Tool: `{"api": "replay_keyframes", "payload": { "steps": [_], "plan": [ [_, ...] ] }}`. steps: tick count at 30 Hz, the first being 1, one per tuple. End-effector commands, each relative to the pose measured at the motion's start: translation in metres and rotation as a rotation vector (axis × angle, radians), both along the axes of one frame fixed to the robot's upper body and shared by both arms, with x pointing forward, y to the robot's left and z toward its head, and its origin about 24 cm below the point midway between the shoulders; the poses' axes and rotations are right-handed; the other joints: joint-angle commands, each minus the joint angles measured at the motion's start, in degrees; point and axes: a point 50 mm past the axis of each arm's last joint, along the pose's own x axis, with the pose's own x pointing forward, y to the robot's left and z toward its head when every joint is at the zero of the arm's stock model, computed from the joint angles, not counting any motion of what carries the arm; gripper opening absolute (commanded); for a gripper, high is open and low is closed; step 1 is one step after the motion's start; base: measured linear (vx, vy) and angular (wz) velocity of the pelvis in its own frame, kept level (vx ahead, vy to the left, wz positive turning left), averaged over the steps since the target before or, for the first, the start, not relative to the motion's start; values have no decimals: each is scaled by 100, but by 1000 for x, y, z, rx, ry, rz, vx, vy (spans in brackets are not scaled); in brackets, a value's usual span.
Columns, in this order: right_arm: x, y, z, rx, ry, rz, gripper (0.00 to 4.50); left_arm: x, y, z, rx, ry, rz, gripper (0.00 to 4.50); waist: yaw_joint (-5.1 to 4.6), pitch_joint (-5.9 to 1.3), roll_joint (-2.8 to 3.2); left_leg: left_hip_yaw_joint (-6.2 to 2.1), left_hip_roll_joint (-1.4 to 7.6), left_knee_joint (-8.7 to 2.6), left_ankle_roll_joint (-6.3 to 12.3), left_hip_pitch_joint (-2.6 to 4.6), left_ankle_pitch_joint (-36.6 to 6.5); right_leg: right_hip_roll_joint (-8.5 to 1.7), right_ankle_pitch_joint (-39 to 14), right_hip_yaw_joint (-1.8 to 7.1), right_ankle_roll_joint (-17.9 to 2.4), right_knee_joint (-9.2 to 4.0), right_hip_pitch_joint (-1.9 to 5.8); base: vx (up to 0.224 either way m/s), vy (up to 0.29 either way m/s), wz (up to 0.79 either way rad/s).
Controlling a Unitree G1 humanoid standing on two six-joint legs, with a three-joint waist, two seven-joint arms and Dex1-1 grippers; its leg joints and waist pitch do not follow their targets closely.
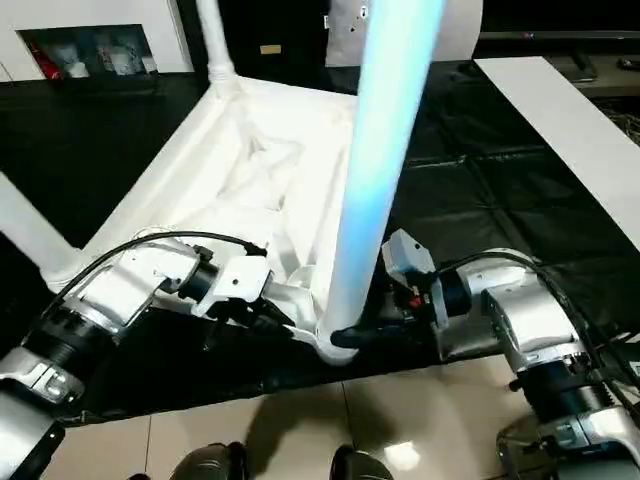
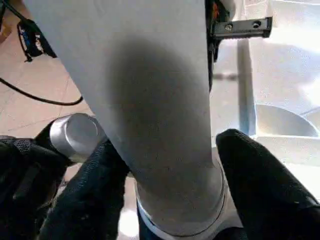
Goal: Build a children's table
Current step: Rotate leg to tighten
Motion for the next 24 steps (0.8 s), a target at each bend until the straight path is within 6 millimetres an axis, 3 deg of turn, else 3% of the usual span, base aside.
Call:
{"api": "replay_keyframes", "payload": {
  "steps": [1,6,11,12,13,14,15,17,20,22,24],
  "plan": [
    [-1,0,1,5,19,23,262,-4,-5,-1,26,3,-71,0,-39,-409,-91,-87,387,-294,894,95,-359,-530,-912,321,-1423,-278,345,0,0,0],
    [-5,3,-1,27,44,32,217,-2,-2,-2,17,18,-16,0,-38,-408,-83,-90,387,-297,870,95,-359,-525,-872,322,-1447,-275,349,0,0,0],
    [-5,11,-3,113,79,-91,207,4,-5,1,-54,49,133,0,-22,-385,-42,-96,388,-313,789,90,-499,-536,-1053,324,-1445,-316,348,0,0,0],
    [-4,13,-3,117,76,-122,207,5,-6,1,-62,52,155,0,-40,-375,-58,-107,380,-326,714,82,-579,-534,-1230,316,-1400,-331,355,0,0,0],
    [6,21,-9,128,56,-310,207,11,-12,3,-108,70,291,0,-53,-363,-36,-111,380,-341,598,101,-710,-543,-1491,317,-1348,-368,332,0,0,0],
    [9,24,-11,124,48,-366,207,12,-14,3,-122,73,336,0,-81,-341,-31,-107,377,-351,504,110,-811,-539,-1665,325,-1320,-378,314,0,0,0],
    [11,25,-12,121,44,-396,207,13,-15,4,-129,74,359,0,-123,-314,-62,-137,318,-363,344,82,-1009,-556,-2320,294,-1104,-454,346,0,0,0],
    [21,38,-18,124,15,-583,205,19,-29,6,-188,85,507,0,-243,-314,-49,-179,298,-392,149,51,-1044,-549,-2732,278,-852,-484,365,0,0,0],
    [25,44,-20,132,22,-666,201,21,-37,7,-213,94,552,0,-352,-326,-82,-169,248,-373,223,19,-975,-525,-2730,271,-775,-515,368,0,0,0],
    [36,56,-24,132,33,-896,200,29,-57,9,-253,83,656,0,-384,-324,-76,-145,239,-360,332,61,-932,-502,-2695,280,-771,-553,309,0,0,0],
    [39,59,-24,136,35,-945,200,31,-62,10,-259,74,678,0,-384,-353,-64,-129,220,-344,359,79,-787,-488,-2511,291,-777,-548,306,0,0,0]
  ]
}}
